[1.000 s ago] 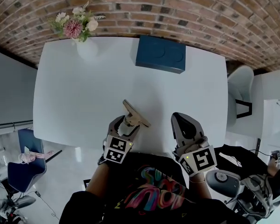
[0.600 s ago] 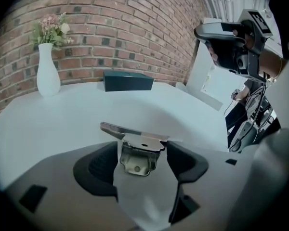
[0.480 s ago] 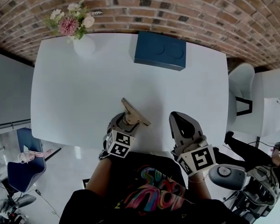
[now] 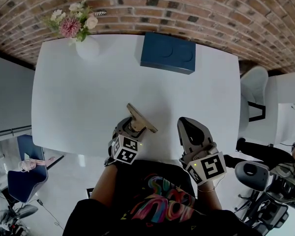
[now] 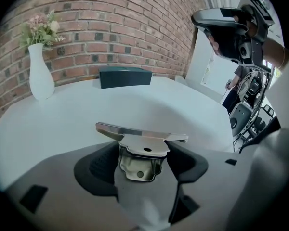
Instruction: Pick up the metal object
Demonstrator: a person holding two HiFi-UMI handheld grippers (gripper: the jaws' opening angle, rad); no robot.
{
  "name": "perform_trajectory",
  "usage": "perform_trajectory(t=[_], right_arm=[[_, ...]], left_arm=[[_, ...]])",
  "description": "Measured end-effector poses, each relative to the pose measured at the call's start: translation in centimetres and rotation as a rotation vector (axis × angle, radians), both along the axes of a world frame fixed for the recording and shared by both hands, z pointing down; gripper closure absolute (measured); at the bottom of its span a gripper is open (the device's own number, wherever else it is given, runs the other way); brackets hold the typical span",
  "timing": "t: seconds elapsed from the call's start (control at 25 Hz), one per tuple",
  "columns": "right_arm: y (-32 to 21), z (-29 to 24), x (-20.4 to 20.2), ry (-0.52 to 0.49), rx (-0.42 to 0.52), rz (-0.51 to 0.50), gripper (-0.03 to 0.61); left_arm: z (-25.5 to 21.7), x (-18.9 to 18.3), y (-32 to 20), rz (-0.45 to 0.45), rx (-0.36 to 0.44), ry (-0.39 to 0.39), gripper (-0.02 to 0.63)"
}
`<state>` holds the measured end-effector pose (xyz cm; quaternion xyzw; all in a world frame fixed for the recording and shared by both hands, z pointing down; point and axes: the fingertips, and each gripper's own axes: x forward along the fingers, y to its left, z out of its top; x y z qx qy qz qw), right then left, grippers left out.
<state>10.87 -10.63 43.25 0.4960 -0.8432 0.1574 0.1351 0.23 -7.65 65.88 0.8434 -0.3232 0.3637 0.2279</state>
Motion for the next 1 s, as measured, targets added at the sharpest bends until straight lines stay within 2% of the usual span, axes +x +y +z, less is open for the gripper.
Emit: perform_trajectory(t=[0.4, 0.8, 1.0], right_arm=[[-0.5, -0.9, -0.2, -0.004, 0.022, 0.003, 0.561], [-0.8, -1.8, -0.6, -0.029, 0.048, 0.02, 0.561], [-0.6, -2.3, -0.8, -0.029, 0.059, 0.018, 0.561]], left_arm=[[-0.4, -0.4, 0.0, 0.049, 0.021, -0.018, 0.319], [-1.8, -0.7, -0.3, 0.014, 0.022, 0.035, 0.319], [-3.3, -1.1, -1.1, -0.011, 0.057, 0.058, 0.319]])
